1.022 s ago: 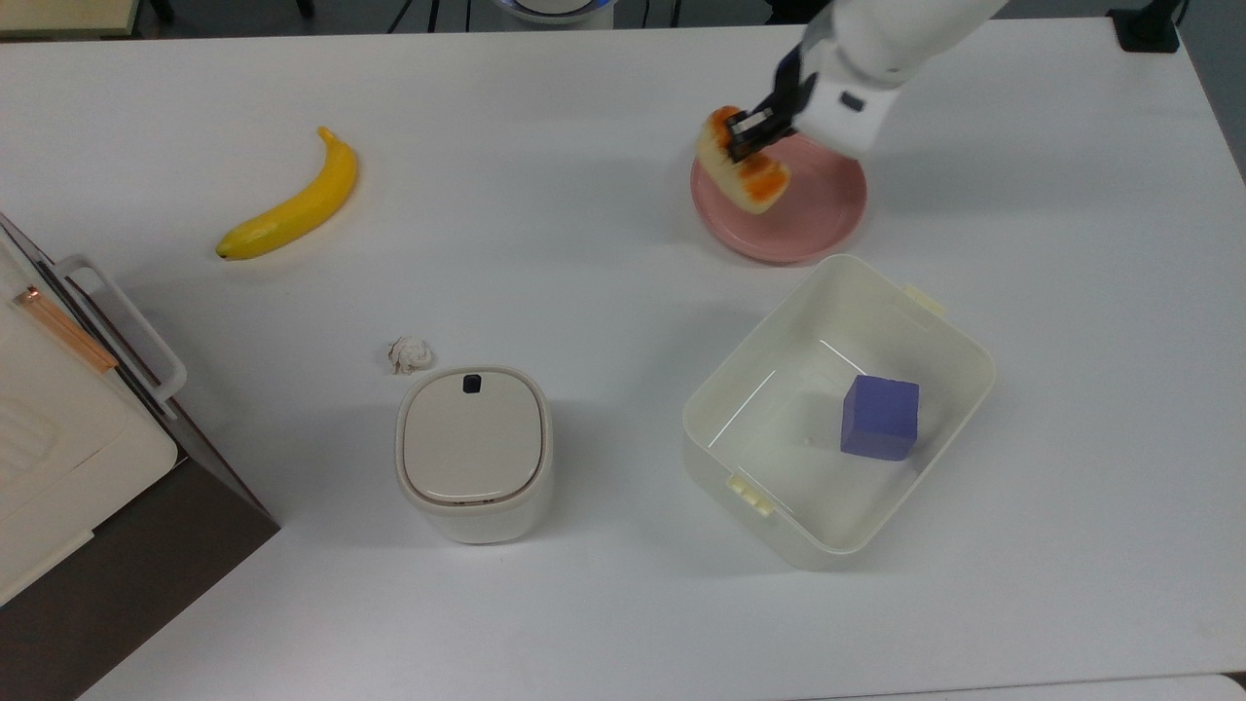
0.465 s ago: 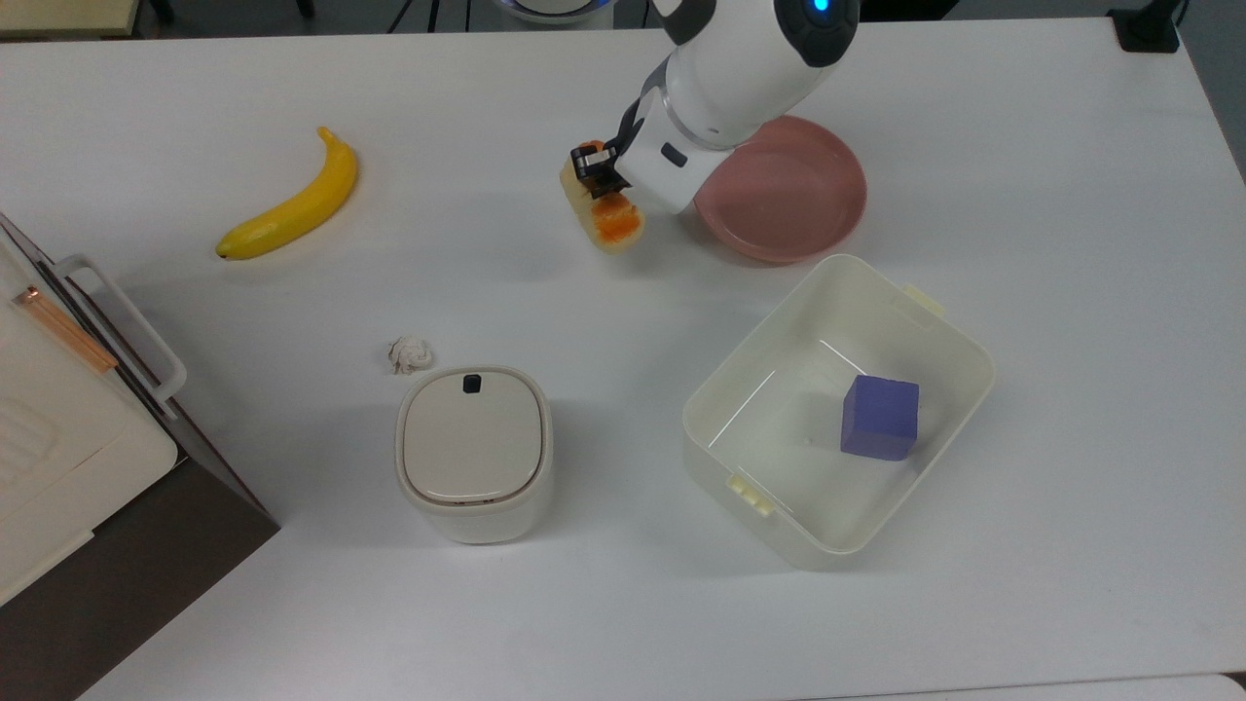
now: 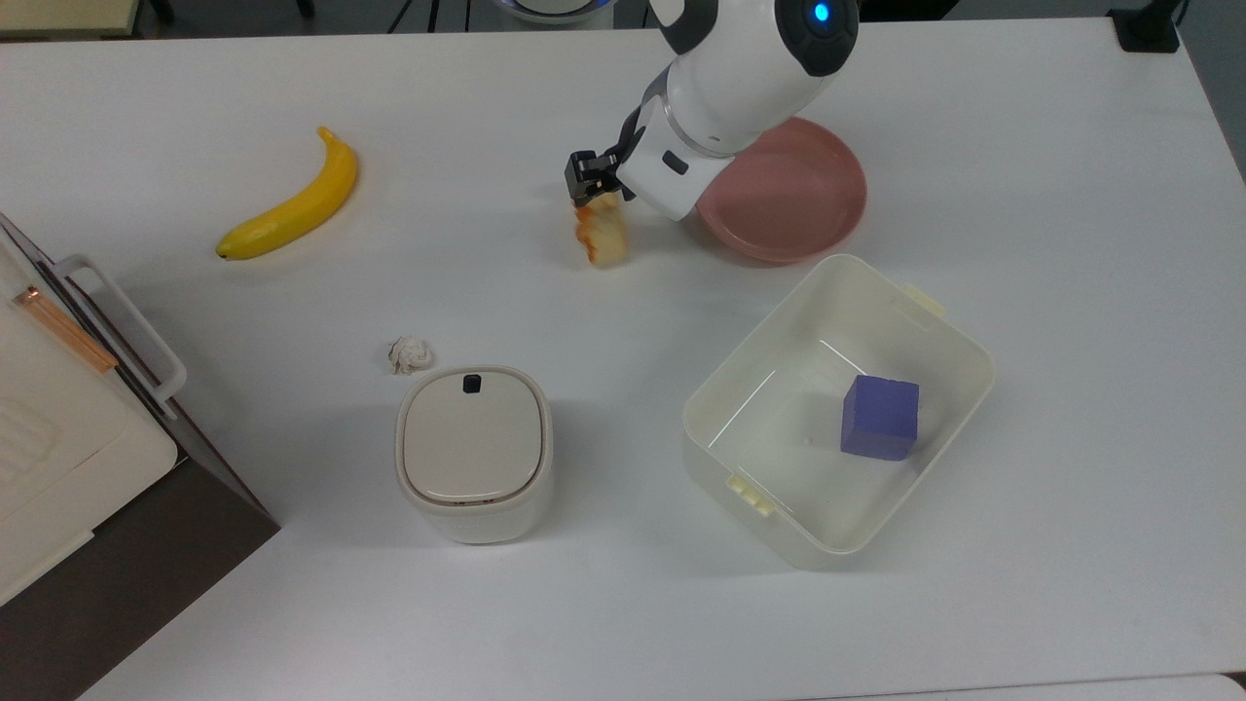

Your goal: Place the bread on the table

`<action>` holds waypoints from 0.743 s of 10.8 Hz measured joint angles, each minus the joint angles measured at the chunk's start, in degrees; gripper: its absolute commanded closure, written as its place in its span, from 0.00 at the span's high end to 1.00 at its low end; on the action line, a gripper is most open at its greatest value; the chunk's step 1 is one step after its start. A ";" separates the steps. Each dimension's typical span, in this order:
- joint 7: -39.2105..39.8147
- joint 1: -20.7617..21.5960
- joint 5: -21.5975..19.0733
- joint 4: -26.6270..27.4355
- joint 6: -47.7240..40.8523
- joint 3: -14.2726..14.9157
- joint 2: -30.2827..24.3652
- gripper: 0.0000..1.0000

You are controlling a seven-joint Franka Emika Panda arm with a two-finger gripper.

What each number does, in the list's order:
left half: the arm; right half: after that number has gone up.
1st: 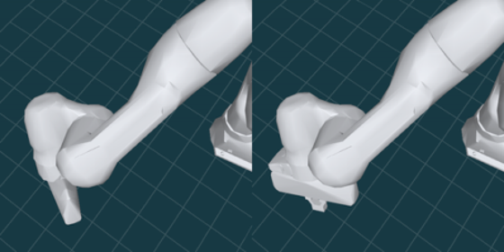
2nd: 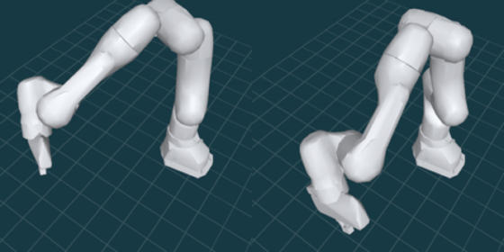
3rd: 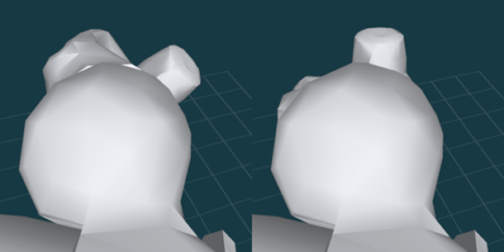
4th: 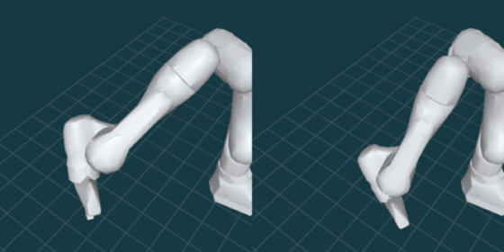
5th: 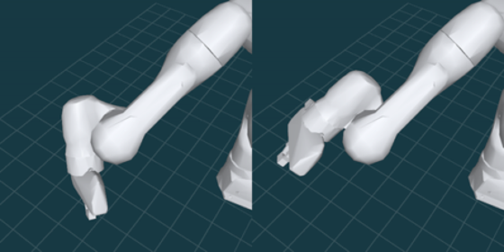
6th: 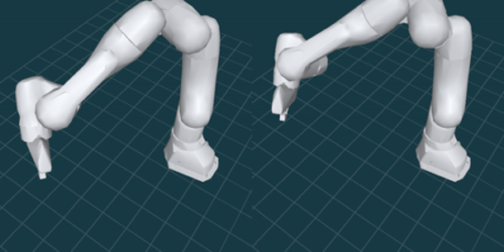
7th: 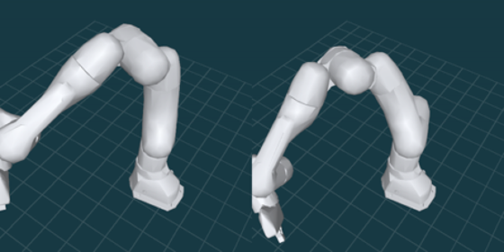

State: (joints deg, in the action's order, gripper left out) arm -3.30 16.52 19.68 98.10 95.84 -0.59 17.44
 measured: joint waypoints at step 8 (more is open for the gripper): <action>-1.67 -2.43 -10.11 -8.63 -0.12 12.52 -6.82 1.00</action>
State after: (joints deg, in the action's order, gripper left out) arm -4.97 14.09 9.57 89.47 95.72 11.93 10.62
